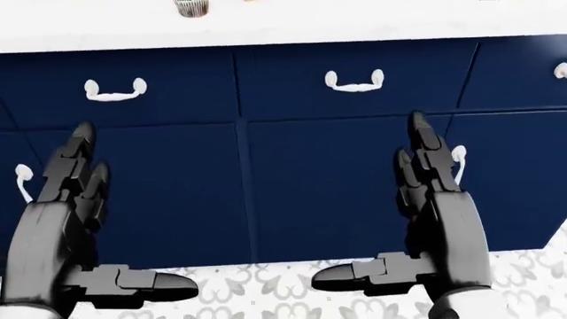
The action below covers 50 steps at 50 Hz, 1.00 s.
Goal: Pick up the bowl with cake and place it on the tray. Pick up the cupcake and place it on the tray.
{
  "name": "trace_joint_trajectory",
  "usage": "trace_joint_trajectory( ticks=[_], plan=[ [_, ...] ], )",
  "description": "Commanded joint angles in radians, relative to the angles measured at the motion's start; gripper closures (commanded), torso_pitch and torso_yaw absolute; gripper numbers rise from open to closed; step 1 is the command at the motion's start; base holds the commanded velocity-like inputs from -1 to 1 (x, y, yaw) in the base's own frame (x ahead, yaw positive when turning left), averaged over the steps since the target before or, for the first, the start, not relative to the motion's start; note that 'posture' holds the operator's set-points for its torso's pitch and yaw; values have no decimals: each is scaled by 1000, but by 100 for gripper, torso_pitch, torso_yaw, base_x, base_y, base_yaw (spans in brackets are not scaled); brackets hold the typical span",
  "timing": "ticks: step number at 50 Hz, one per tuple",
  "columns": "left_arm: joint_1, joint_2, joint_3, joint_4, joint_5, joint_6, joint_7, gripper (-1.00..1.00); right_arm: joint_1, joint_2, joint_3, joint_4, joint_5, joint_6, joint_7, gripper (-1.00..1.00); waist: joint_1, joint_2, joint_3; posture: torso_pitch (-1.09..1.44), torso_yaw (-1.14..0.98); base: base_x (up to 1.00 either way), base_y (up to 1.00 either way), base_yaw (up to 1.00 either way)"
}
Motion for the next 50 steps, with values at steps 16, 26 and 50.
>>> trace_joint_trajectory(
  ticks=[16,26,50],
  plan=[
    [-6,-4,-15,-40,1,-40,-1,-100,-2,-4,-13,-8,40,-86,8,-100,4,1,8,0,0,0,30,0],
    [-16,-1,-14,-71,2,-4,-4,-100,0,-1,-6,-12,48,-84,11,-100,-19,-12,-29,0,0,0,63,0],
    [-75,9,-20,-121,16,84,-11,-100,-2,-4,-25,-37,58,-80,1,-100,1,39,-24,0,0,0,3,24]
  ],
)
